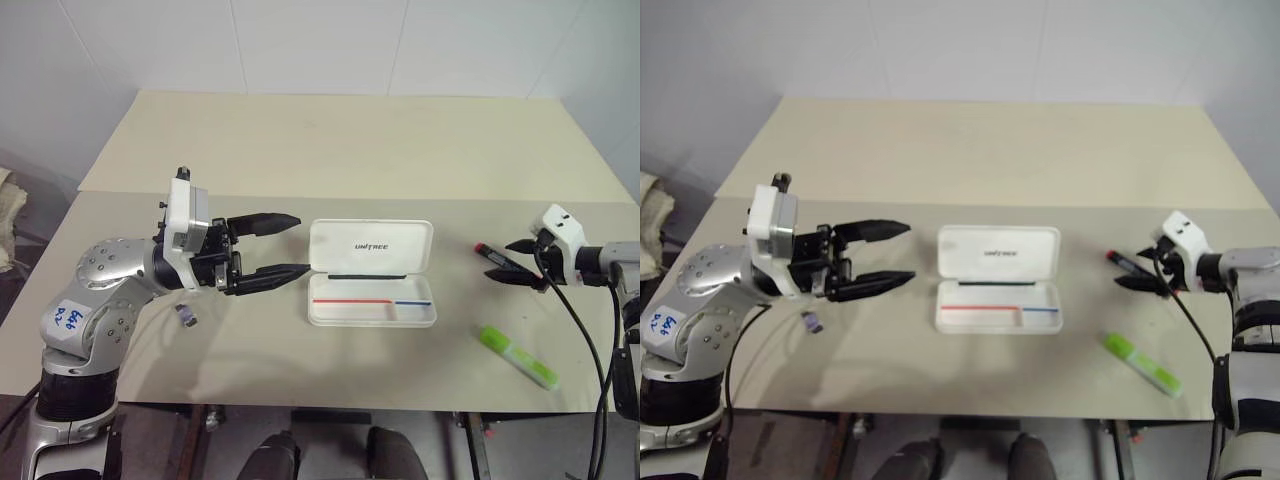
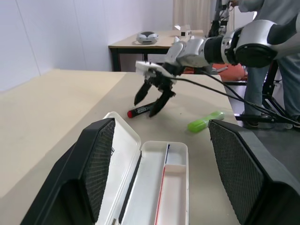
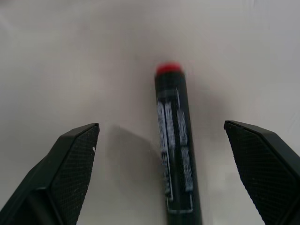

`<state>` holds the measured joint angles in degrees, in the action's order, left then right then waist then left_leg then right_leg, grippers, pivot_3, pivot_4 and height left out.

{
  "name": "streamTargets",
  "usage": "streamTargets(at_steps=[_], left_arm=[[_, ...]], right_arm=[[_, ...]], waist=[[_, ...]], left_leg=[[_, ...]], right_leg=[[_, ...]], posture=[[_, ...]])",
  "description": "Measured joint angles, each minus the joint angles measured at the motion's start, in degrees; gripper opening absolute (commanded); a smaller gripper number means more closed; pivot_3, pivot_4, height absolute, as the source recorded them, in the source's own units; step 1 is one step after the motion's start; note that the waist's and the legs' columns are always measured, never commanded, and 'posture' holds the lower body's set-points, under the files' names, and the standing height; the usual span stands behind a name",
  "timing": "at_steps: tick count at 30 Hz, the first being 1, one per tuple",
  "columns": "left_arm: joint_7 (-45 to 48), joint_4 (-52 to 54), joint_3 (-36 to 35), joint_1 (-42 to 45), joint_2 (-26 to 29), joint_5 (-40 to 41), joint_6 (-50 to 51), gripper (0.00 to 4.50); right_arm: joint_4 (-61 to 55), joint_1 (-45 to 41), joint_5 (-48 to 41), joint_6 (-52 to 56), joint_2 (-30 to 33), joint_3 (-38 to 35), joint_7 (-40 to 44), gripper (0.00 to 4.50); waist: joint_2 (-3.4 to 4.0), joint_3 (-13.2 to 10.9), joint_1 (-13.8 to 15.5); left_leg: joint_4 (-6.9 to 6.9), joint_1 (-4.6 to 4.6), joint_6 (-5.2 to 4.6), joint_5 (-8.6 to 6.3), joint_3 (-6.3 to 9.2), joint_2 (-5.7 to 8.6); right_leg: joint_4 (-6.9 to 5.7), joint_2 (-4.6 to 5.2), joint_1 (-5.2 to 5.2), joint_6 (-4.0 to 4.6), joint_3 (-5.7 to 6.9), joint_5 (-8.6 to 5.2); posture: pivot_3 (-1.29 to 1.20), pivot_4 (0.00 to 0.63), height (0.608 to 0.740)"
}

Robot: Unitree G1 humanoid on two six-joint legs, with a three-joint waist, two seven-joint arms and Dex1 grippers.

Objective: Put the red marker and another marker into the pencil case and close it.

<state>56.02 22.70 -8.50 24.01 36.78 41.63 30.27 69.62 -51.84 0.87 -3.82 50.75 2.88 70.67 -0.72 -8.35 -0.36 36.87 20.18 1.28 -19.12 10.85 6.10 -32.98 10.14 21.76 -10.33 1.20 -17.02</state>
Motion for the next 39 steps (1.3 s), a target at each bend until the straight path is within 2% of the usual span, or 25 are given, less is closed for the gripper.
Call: streamTargets(at_steps=[3, 5, 12, 22, 29, 34, 39], left_arm=[[-1.12, 1.66, -0.25, -1.04, 0.20, 0.52, 0.53, 3.45], [-1.57, 2.16, -0.60, -1.31, 0.37, 0.92, 0.78, 3.45], [-2.77, 3.66, -1.78, -2.66, 0.81, 1.16, 0.88, 3.45], [-1.49, 1.93, 0.46, -2.97, -0.03, 0.64, -0.85, 3.45], [1.53, -2.79, 1.85, -2.92, -0.06, -1.41, -3.71, 3.45], [3.32, -4.70, 1.96, -3.81, 0.03, -3.22, -6.42, 3.45], [5.55, -8.27, 1.76, -7.82, 2.06, -6.79, -10.21, 3.45]], right_arm=[[2.11, -0.69, 1.21, -0.94, -0.09, 0.15, -0.33, 3.87], [2.71, -0.91, 1.61, -1.37, -0.11, 0.32, -0.31, 3.23], [3.09, -0.90, 1.96, -2.50, -1.33, -0.57, 2.13, 0.61], [1.87, -0.96, 1.09, -6.28, -2.85, -1.86, 4.84, 0.56], [-6.99, -1.20, -4.13, -8.49, -1.62, -5.71, 10.29, 0.56], [-22.09, 1.51, -8.97, -4.21, -0.63, -6.55, 14.09, 0.56], [-46.59, 8.54, -18.01, 9.09, -1.54, -6.78, 15.19, 0.56]], waist=[[0.00, 0.00, 0.03], [-0.01, 0.00, 0.14], [-0.02, 0.01, 0.07], [0.00, 0.00, -0.72], [0.05, -0.02, -1.27], [0.05, -0.02, -1.14], [0.04, -0.02, -1.08]], left_leg=[[0.01, 0.00, 0.01, -0.02, -0.05, -0.01], [0.08, 0.00, 0.01, -0.03, -0.05, -0.01], [0.24, -0.08, 0.00, -0.03, -0.34, -0.03], [0.13, -0.11, 0.27, -0.19, -0.50, -0.76], [0.13, -0.07, 0.26, -0.23, -0.64, -0.79], [0.13, -0.06, 0.29, -0.27, -0.62, -0.81], [0.16, 0.01, 0.29, -0.32, -0.64, -0.86]], right_leg=[[-0.01, 0.00, 0.02, 0.00, -0.01, 0.00], [-0.01, 0.00, -0.02, 0.04, -0.01, 0.03], [0.03, -0.02, -0.10, 0.24, -0.10, 0.15], [0.01, -0.66, 0.11, 0.24, -0.12, 0.16], [-0.04, -0.67, 0.25, 0.27, -0.12, 0.18], [-0.11, -0.67, 0.30, 0.27, -0.09, 0.18], [-0.60, -0.67, 0.72, 0.49, -0.03, 0.30]], posture=[[0.00, 0.150, 0.740], [0.00, 0.150, 0.740], [0.00, 0.150, 0.740], [0.00, 0.150, 0.740], [0.00, 0.150, 0.740], [0.00, 0.150, 0.740], [0.00, 0.150, 0.740]])
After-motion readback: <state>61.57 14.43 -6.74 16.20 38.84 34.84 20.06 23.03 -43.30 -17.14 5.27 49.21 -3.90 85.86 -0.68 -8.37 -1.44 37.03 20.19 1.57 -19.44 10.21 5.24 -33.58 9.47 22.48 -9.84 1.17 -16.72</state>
